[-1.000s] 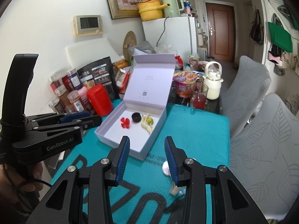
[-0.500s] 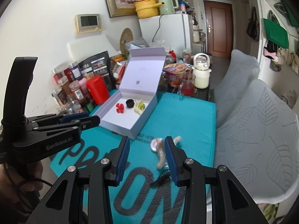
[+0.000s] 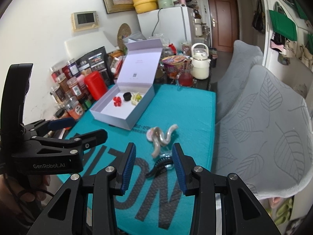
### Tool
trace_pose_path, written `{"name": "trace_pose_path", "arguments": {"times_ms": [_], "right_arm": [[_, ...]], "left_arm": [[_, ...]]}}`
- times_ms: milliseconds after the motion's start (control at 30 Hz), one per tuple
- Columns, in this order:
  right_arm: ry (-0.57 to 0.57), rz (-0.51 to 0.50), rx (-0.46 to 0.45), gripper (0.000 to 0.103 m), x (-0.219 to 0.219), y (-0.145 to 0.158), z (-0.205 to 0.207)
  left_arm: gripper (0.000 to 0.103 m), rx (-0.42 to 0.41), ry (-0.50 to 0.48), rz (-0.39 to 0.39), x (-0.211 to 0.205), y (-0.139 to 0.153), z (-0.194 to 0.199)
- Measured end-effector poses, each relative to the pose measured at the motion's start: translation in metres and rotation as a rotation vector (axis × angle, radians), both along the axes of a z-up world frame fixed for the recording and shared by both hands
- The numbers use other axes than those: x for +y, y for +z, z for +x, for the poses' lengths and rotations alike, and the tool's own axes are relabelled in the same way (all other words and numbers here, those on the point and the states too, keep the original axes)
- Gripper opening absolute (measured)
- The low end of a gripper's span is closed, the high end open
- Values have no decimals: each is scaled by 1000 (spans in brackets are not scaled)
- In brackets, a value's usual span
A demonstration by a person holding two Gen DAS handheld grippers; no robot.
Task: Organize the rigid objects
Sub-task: 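Close the left gripper on the pearl-white claw clip while the right gripper grasps the black comb clip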
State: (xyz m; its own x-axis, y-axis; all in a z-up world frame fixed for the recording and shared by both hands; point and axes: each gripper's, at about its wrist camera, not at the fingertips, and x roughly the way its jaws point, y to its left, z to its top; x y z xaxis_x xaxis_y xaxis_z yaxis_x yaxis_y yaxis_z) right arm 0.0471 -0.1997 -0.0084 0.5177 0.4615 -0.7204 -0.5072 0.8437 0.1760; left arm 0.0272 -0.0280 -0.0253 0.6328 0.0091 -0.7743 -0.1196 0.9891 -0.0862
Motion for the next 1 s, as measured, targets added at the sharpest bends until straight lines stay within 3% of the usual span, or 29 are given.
{"name": "trace_pose_path", "arguments": {"times_ms": [267, 767, 1000], "right_arm": [[-44, -17, 54, 40, -9, -27, 9], [-143, -38, 160, 58, -8, -85, 36], [-186, -38, 219, 61, -2, -111, 47]], "left_arm": [[102, 40, -45, -6, -3, -23, 18], [102, 97, -146, -10, 3, -71, 65], [102, 121, -198, 0, 7, -92, 88]]}}
